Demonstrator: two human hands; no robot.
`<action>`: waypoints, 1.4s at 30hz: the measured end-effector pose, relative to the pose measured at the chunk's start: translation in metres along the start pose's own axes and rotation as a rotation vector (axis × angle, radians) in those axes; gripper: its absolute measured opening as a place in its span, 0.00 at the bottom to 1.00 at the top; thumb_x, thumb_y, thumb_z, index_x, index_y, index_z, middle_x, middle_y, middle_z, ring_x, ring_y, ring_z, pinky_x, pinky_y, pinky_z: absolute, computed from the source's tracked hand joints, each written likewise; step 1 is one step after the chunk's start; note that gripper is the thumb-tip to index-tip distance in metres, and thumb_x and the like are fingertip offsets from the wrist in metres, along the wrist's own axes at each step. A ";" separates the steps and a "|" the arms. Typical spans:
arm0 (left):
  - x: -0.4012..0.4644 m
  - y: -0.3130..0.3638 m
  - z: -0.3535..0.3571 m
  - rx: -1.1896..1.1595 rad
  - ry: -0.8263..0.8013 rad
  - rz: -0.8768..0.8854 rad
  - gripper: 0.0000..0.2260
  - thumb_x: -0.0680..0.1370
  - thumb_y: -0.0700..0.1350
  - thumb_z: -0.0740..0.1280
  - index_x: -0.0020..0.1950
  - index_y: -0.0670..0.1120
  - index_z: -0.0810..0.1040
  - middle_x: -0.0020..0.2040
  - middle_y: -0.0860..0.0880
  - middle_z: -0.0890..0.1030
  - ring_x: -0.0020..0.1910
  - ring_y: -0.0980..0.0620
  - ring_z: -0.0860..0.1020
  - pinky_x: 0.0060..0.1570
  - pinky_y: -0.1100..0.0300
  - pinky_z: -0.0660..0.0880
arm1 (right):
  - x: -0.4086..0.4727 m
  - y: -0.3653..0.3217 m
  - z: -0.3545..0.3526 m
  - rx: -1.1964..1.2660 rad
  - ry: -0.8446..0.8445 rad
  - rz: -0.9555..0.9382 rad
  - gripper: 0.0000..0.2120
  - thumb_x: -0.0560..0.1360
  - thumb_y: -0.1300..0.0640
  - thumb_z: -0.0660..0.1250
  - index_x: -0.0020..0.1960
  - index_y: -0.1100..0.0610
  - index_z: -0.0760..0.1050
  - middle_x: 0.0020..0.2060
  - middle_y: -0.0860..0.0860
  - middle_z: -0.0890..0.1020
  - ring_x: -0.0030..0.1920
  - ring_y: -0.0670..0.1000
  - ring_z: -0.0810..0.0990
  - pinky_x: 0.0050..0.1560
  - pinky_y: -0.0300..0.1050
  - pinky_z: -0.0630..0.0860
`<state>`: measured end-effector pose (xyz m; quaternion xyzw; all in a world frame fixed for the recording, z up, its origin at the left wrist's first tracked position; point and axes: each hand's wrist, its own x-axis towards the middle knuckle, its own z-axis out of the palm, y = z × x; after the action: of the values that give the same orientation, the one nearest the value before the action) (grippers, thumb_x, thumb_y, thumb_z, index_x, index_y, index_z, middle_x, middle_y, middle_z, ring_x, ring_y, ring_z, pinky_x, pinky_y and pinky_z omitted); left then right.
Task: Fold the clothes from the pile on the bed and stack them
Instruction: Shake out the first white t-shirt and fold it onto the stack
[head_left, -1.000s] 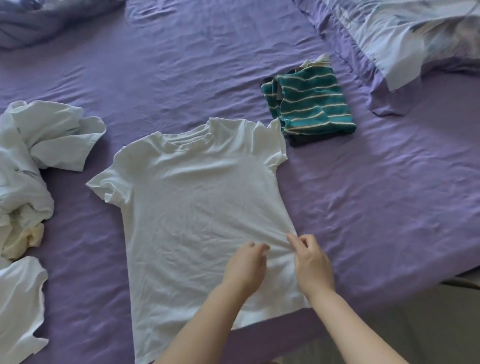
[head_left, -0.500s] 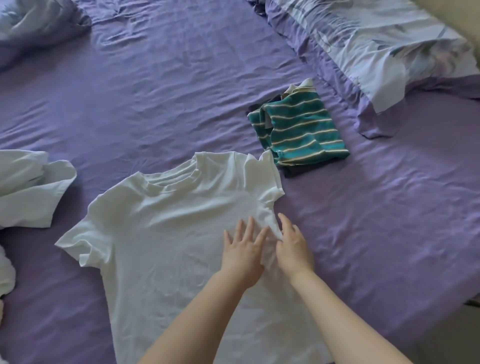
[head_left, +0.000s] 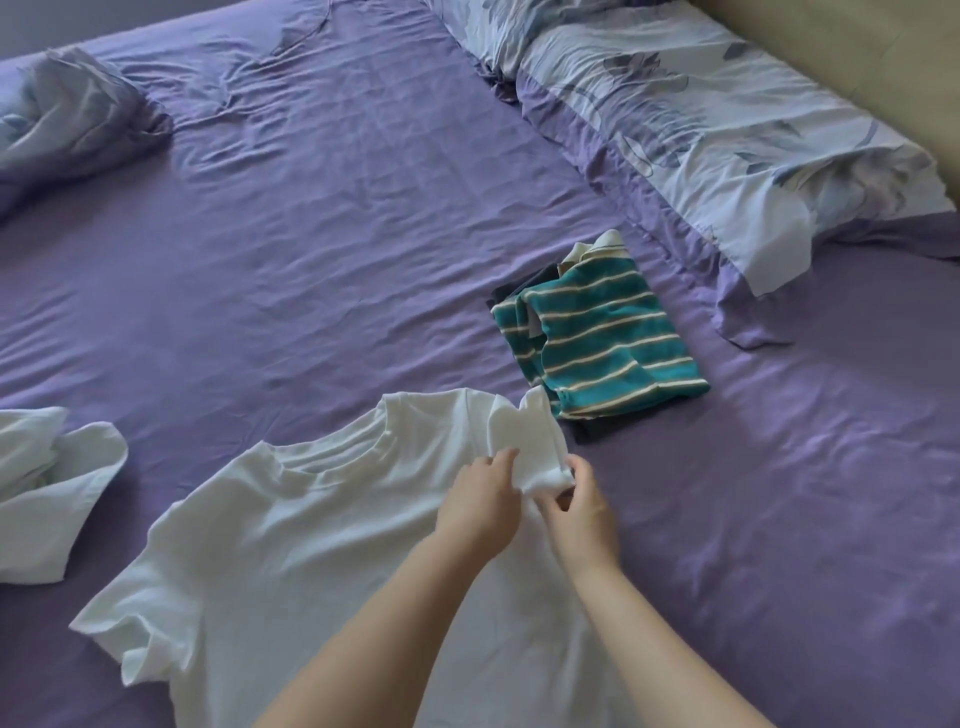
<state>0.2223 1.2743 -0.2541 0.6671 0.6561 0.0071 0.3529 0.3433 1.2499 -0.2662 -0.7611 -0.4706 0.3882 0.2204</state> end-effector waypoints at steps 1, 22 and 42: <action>0.008 0.001 -0.007 -0.025 0.049 0.005 0.23 0.79 0.40 0.57 0.74 0.49 0.61 0.67 0.45 0.70 0.63 0.45 0.70 0.60 0.53 0.70 | 0.002 -0.003 0.000 -0.007 0.005 -0.034 0.18 0.74 0.60 0.66 0.63 0.55 0.70 0.54 0.53 0.79 0.52 0.54 0.78 0.50 0.46 0.72; 0.089 0.034 -0.089 -0.171 -0.088 0.083 0.03 0.72 0.41 0.70 0.43 0.48 0.80 0.44 0.54 0.75 0.43 0.54 0.76 0.41 0.62 0.74 | -0.003 -0.004 -0.007 -0.124 0.221 -0.299 0.12 0.61 0.68 0.74 0.34 0.57 0.73 0.33 0.50 0.73 0.38 0.59 0.74 0.38 0.52 0.71; 0.025 -0.052 -0.049 0.287 0.066 0.212 0.16 0.80 0.50 0.61 0.68 0.60 0.71 0.77 0.53 0.56 0.76 0.46 0.52 0.73 0.48 0.55 | -0.041 0.024 0.020 -0.444 -0.072 -0.681 0.21 0.76 0.51 0.53 0.57 0.59 0.80 0.59 0.55 0.80 0.61 0.59 0.77 0.65 0.48 0.59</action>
<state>0.1569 1.3133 -0.2536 0.7755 0.5875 -0.0277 0.2296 0.3300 1.2018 -0.2792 -0.5766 -0.7756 0.2083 0.1503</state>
